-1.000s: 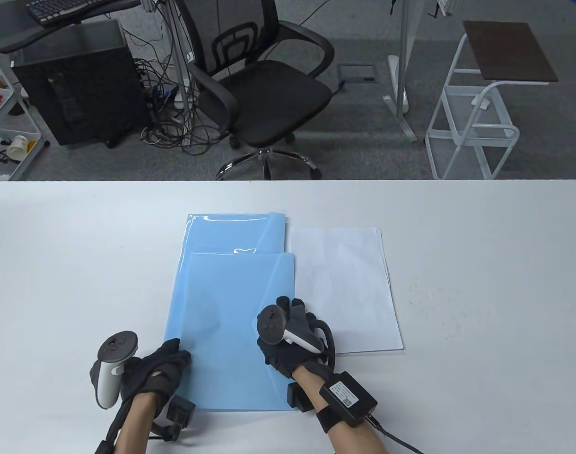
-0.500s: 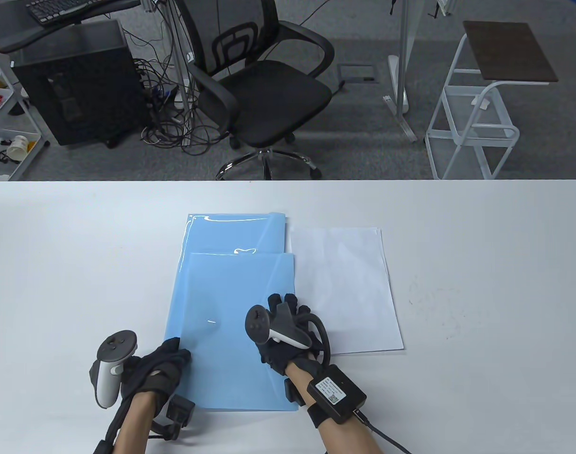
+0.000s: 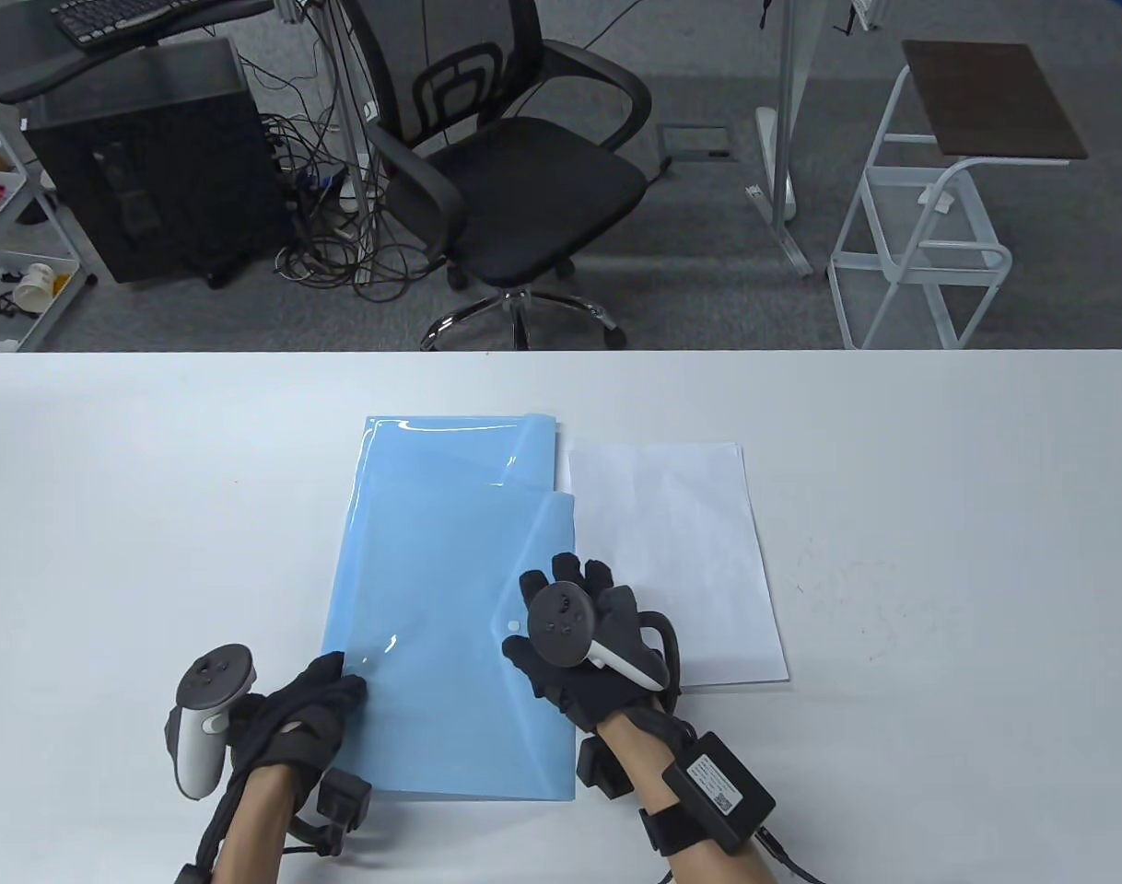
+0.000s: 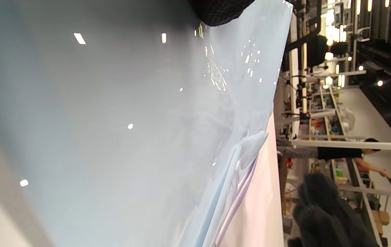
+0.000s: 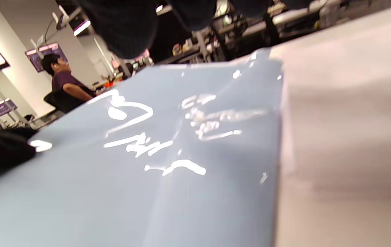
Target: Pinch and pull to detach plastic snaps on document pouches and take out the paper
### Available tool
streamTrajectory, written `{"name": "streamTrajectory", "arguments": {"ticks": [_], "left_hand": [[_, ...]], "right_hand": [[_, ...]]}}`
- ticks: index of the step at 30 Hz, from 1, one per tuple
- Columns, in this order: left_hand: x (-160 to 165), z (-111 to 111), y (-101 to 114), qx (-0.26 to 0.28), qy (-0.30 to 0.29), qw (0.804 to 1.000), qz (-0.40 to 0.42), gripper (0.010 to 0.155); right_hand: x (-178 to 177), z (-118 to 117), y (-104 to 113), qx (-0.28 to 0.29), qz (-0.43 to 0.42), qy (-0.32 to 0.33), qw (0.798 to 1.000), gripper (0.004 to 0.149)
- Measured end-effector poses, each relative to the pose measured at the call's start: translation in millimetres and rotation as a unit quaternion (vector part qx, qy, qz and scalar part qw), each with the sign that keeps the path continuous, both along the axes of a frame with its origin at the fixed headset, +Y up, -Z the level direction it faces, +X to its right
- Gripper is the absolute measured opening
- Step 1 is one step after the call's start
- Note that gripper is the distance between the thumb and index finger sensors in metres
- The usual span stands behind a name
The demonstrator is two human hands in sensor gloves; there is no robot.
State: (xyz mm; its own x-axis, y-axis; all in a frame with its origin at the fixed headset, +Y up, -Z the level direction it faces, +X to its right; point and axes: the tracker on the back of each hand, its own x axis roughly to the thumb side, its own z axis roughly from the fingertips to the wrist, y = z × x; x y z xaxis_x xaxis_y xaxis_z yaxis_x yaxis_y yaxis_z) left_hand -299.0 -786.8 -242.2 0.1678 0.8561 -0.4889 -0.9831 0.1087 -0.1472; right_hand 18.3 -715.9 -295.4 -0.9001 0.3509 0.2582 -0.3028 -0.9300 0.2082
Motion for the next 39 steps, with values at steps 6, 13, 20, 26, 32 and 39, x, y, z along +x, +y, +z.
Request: {"name": "streamTrajectory", "arguments": {"ticks": [6, 13, 20, 26, 32, 39], "left_hand": [[0.4, 0.9, 2.9, 0.011, -0.001, 1.0, 0.011, 0.049], [0.3, 3.5, 6.7, 0.023, 0.004, 0.999, 0.03, 0.049], [-3.3, 3.6, 6.8, 0.025, 0.008, 0.999, 0.033, 0.049], [-4.2, 2.8, 7.8, 0.028, 0.006, 0.999, 0.044, 0.048], [-2.1, 0.7, 16.5, 0.039, 0.006, 0.997, 0.06, 0.048], [-19.3, -10.1, 36.7, 0.049, 0.041, 0.997, 0.038, 0.048]], "right_hand": [[52.6, 13.0, 11.0, 0.021, -0.017, -0.068, 0.997, 0.085], [102.0, 25.5, 7.8, 0.043, -0.019, -0.135, 0.99, 0.088], [125.5, 26.1, -4.7, 0.043, -0.053, -0.17, 0.983, 0.088], [135.5, 25.4, -19.3, 0.033, -0.043, -0.186, 0.981, 0.088], [141.7, 28.2, -19.6, 0.038, -0.051, -0.195, 0.979, 0.088], [144.2, 29.3, -20.1, 0.032, -0.064, -0.195, 0.978, 0.087]]}}
